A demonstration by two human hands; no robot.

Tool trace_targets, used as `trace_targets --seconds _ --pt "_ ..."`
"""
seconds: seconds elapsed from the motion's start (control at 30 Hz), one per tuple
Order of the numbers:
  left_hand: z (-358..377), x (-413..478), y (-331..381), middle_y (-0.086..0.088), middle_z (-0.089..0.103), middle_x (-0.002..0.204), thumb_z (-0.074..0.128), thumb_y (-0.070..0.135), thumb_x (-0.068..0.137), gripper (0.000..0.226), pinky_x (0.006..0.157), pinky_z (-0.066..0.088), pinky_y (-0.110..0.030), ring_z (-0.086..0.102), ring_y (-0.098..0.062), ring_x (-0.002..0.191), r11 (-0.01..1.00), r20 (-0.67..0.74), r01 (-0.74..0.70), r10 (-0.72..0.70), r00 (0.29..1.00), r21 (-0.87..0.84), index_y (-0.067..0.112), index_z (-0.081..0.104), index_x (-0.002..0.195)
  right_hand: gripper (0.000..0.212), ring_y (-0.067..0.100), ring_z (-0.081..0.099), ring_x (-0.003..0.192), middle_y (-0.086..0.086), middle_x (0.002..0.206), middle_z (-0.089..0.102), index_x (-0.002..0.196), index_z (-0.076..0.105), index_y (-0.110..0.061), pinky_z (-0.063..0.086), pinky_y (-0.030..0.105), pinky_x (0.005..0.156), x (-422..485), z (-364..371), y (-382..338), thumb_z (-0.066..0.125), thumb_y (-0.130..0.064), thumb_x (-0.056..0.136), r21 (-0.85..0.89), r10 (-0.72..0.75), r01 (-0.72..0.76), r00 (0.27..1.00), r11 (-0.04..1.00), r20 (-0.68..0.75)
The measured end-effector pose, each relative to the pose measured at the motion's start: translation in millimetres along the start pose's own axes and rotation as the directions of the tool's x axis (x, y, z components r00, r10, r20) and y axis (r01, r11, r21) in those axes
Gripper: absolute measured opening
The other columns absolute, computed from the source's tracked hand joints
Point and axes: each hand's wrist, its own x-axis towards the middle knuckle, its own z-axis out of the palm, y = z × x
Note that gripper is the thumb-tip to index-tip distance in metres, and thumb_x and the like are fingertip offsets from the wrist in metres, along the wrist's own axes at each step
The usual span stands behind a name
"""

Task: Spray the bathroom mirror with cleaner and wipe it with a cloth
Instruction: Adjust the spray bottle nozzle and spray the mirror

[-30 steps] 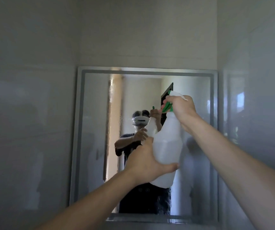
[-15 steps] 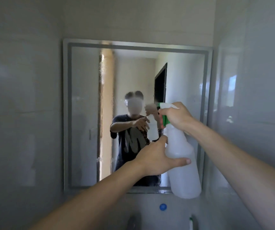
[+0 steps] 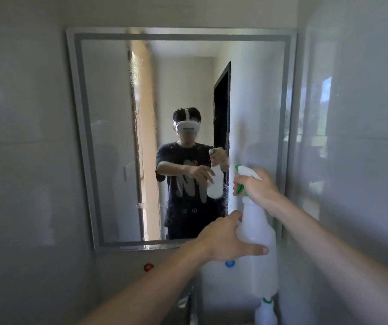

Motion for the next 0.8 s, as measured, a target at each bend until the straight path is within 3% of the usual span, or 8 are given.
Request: trace_targets --seconds 0.07,0.2,0.27,0.37,0.5,0.6,0.73,0.8 --pt "13.7 0.8 -5.9 0.016 0.065 0.119 0.073 0.086 0.051 0.100 0.092 0.056 -0.040 0.065 -0.010 0.105 1.000 0.017 0.009 -0.009 1.000 0.006 0.031 0.051 0.132 0.020 0.029 0.068 0.064 0.017 0.067 0.069 0.072 0.066 0.002 0.058 0.045 0.072 -9.0 2.3 14.4 0.060 -0.010 0.087 -0.012 0.024 -0.024 1.000 1.000 0.014" --pt "44.0 1.9 -16.6 0.021 0.068 0.118 0.075 0.085 0.049 0.091 0.095 0.055 -0.038 0.066 -0.007 0.106 1.000 0.094 0.009 -0.010 0.995 0.009 0.039 0.055 0.125 0.022 0.023 0.058 0.053 0.011 0.058 0.058 0.066 0.060 -0.002 0.046 0.024 0.050 -26.6 2.4 46.7 0.058 -0.010 0.086 -0.048 0.110 -0.108 0.993 0.993 0.037" --pt "58.7 3.3 -21.0 0.022 0.068 0.115 0.076 0.083 0.050 0.086 0.094 0.055 -0.037 0.065 -0.007 0.103 1.000 0.126 0.003 -0.005 0.992 0.013 0.041 0.056 0.122 0.027 0.021 0.054 0.051 0.011 0.058 0.055 0.065 0.057 0.003 0.041 0.022 0.047 -33.4 -0.2 64.9 0.059 -0.013 0.088 -0.071 0.132 -0.131 0.991 0.989 0.010" --pt "79.2 5.2 -26.1 0.022 0.064 0.116 0.073 0.086 0.049 0.090 0.091 0.052 -0.034 0.062 -0.009 0.104 0.999 0.155 0.008 -0.015 0.988 0.048 0.041 0.054 0.125 0.033 0.017 0.050 0.045 0.007 0.052 0.053 0.070 0.055 0.010 0.036 0.022 0.044 -43.1 -7.0 89.7 0.059 -0.019 0.084 -0.131 0.159 -0.164 0.986 0.978 -0.048" --pt "107.6 5.7 -30.9 0.023 0.061 0.104 0.073 0.087 0.048 0.089 0.084 0.053 -0.031 0.062 -0.008 0.098 0.999 0.180 0.028 -0.033 0.983 0.029 0.038 0.054 0.119 0.026 0.016 0.055 0.052 0.006 0.055 0.061 0.067 0.063 0.001 0.040 0.028 0.054 -57.5 -19.3 116.9 0.056 -0.020 0.079 -0.109 0.171 -0.178 0.983 0.978 -0.071" --pt "128.0 5.5 -32.4 0.020 0.066 0.101 0.078 0.081 0.048 0.080 0.087 0.056 -0.034 0.064 -0.005 0.095 0.999 0.161 0.039 -0.036 0.986 -0.015 0.038 0.059 0.113 0.025 0.011 0.056 0.052 0.011 0.063 0.069 0.066 0.067 -0.003 0.043 0.025 0.051 -67.2 -29.1 135.5 0.060 -0.021 0.082 -0.067 0.173 -0.183 0.976 0.981 -0.132" --pt "153.5 6.7 -30.3 0.018 0.068 0.100 0.082 0.073 0.048 0.078 0.087 0.058 -0.037 0.067 -0.006 0.092 0.996 0.177 0.040 -0.025 0.984 -0.079 0.037 0.062 0.114 0.029 0.031 0.068 0.063 0.008 0.059 0.066 0.060 0.063 -0.008 0.055 0.038 0.064 -78.6 -42.0 162.2 0.059 -0.027 0.081 -0.035 0.197 -0.208 0.960 0.978 -0.200" --pt "168.5 9.0 -26.6 0.013 0.069 0.106 0.082 0.075 0.047 0.087 0.088 0.058 -0.040 0.068 -0.012 0.094 0.997 0.210 0.038 -0.024 0.977 -0.063 0.033 0.062 0.120 0.029 0.026 0.064 0.052 0.002 0.052 0.060 0.059 0.059 -0.011 0.055 0.041 0.061 -85.7 -50.4 176.7 0.058 -0.032 0.079 -0.027 0.218 -0.228 0.954 0.973 -0.204"
